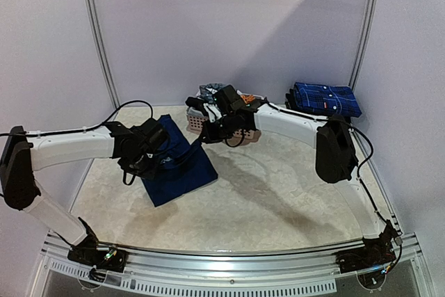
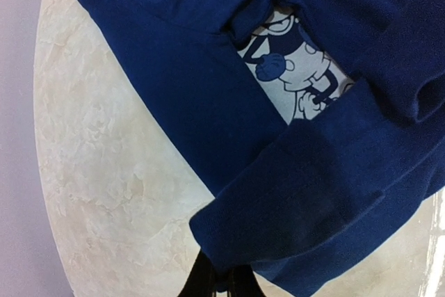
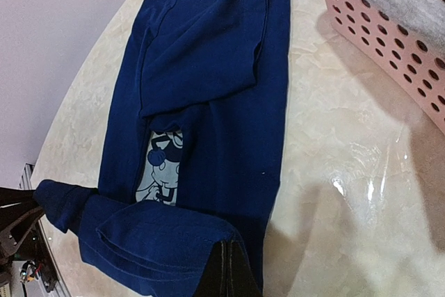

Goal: Fold and stack the mixed laundry pile
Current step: Fold the rectangle-folded T-shirt at the center of the board.

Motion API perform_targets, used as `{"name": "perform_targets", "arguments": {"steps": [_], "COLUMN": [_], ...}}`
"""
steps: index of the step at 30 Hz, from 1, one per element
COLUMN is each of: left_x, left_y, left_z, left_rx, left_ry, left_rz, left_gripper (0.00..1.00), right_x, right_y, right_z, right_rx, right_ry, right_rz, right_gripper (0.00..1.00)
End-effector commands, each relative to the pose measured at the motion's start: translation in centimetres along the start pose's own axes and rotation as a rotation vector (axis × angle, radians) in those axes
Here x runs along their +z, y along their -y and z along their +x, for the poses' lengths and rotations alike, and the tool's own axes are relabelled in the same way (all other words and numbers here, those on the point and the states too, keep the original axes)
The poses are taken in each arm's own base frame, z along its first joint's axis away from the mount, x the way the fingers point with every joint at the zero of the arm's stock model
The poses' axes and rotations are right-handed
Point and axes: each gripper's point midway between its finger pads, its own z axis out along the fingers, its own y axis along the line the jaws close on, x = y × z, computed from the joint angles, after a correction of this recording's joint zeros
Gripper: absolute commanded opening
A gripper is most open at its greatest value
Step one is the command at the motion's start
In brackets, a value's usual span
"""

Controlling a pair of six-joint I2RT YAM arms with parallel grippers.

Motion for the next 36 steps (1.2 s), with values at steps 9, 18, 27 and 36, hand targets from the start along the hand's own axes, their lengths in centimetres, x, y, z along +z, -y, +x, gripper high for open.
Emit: {"name": "perform_targets", "arguments": {"steps": [9,18,27,36], "left_x": [2.4,4.4,5.4,6.3], "left_y": [-1.1,-1.4,-2.0,-2.2], "left_z": [-0.8,0.2,0.7,1.5], "left_rx": [-0.05,-0.068,-0.089,-0.095], "left_ry": [-0.006,-0.048,-0.07,-0.096], "left_rz": [-0.038,-0.064,-0.088,-0.112], "left_gripper": [0.0,0.0,0.0,0.0], "right_x": [1.8,3.3,4.7,5.6], "right_y": [0.9,1.6,2.0,2.6], "right_z": [-1.7,-1.0,-0.7,-0.1], "right_rx": [0.015,0.046,0.097,0.121], "right_ry": [0.079,0.076,0.09,0.081], "right_rz": [-0.035,-0.041,-0.063,-0.062], "right_gripper": [0.0,0.0,0.03,0.14]}}
